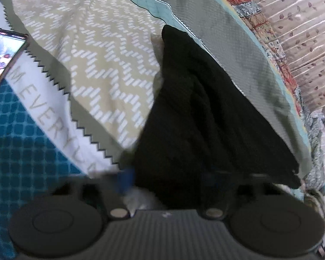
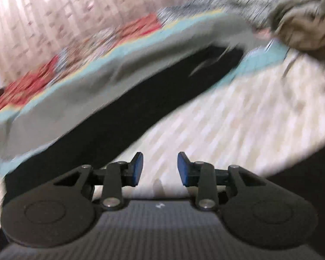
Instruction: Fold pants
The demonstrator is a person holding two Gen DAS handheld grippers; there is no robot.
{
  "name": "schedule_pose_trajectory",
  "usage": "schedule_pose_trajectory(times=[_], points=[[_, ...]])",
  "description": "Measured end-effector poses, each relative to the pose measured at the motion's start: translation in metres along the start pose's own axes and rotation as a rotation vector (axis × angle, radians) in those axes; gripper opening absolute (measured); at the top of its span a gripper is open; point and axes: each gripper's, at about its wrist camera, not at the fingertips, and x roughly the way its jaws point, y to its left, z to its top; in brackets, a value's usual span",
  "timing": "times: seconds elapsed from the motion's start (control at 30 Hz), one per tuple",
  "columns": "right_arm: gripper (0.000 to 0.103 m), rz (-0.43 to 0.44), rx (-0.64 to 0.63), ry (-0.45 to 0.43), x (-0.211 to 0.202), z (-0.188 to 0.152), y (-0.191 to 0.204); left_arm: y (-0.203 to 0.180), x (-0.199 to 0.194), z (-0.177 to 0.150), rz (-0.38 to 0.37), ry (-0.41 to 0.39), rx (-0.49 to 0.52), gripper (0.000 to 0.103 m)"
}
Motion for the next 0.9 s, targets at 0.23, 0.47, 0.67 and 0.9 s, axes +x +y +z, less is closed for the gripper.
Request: schedule_pose_trajectory(times=[0.23,0.47,0.67,0.9], points=[[0.038,0.267,-0.151,0.221,-0.013,-0.064,0.098,0.010,-0.052,-0.010,0.097,-0.067,0.050,0.036],[0.038,0.306,-0.295,0.409,0.006,-0.098,0.139,0.033,-0.070,-0.030,0.218,-0.047,0.079,0.054],[0.038,0.328,-0.228,0.337,-0.010,-0.055,0.126,0.018,-0.115,-0.009,0.171,-0.202,0.154,0.057],[0.039,0.106,-0.133,0.202,0.005,0.047,0.072,-0.100,-0.068,0.060,0.332,-0.396,0.750,0.083]])
